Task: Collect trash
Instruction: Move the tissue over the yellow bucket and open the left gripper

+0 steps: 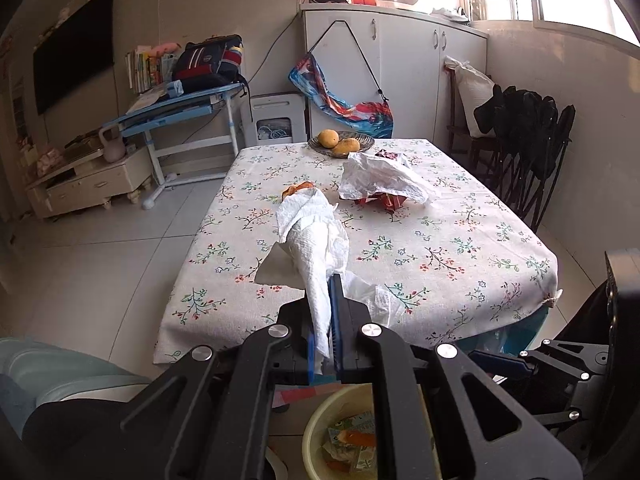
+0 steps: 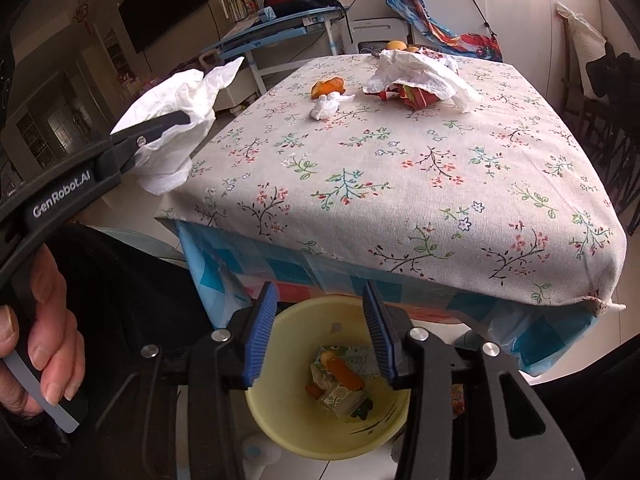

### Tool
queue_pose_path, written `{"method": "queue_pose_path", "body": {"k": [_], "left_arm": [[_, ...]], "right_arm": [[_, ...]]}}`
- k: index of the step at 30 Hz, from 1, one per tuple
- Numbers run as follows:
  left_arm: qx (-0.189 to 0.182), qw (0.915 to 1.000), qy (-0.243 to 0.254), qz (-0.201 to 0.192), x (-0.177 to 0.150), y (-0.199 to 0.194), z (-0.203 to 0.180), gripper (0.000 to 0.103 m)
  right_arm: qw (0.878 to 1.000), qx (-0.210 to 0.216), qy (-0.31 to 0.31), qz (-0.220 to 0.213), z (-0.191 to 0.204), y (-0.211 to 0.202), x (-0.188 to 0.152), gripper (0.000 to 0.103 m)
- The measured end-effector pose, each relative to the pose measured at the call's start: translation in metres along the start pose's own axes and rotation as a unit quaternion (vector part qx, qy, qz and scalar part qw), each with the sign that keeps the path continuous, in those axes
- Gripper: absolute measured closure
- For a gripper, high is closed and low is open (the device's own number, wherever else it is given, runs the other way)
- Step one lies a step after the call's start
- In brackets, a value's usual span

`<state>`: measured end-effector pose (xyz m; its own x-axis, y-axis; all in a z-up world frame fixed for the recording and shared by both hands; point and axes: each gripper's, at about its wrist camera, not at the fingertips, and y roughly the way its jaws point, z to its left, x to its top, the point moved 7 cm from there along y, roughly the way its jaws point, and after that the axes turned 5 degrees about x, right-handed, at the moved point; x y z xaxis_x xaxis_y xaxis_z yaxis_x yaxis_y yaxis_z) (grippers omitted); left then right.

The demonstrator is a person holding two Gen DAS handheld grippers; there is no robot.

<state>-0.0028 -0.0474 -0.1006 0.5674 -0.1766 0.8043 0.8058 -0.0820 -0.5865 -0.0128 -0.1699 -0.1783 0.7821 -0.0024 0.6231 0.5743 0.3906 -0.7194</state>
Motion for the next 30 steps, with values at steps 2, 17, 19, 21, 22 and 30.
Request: {"method": "queue_pose_path", "body": {"k": [2, 17, 19, 21, 22, 30], "left_arm": [[-0.003, 1.0000, 0.005, 0.001, -0.002, 0.000, -0.005, 0.096], [-0.075, 0.9903, 0.091, 0.074, -0.063, -0.004, -0.053, 0.096], [-0.090, 0.9855, 0.106, 0.097, -0.076, -0.003, -0.061, 0.096], [-0.097, 0.9804, 0.123, 0.120, -0.088, 0.000, -0.067, 0.095], [-0.096, 0.9786, 0.132, 0.126, -0.095, 0.001, -0.071, 0.093], [-0.074, 0.9815, 0.130, 0.119, -0.091, 0.001, -0.065, 0.048]], "right_arm": [[1.000, -0.007, 0.010, -0.018, -0.005, -0.005, 0.004, 0.052], [0.987, -0.054, 0.086, -0.125, -0.044, -0.045, 0.026, 0.037], [0.987, -0.054, 0.086, -0.128, -0.045, -0.045, 0.028, 0.037], [0.986, -0.053, 0.086, -0.130, -0.045, -0.045, 0.029, 0.037], [0.986, -0.053, 0.087, -0.130, -0.046, -0.045, 0.029, 0.037], [0.986, -0.056, 0.087, -0.134, -0.049, -0.047, 0.029, 0.034]]}}
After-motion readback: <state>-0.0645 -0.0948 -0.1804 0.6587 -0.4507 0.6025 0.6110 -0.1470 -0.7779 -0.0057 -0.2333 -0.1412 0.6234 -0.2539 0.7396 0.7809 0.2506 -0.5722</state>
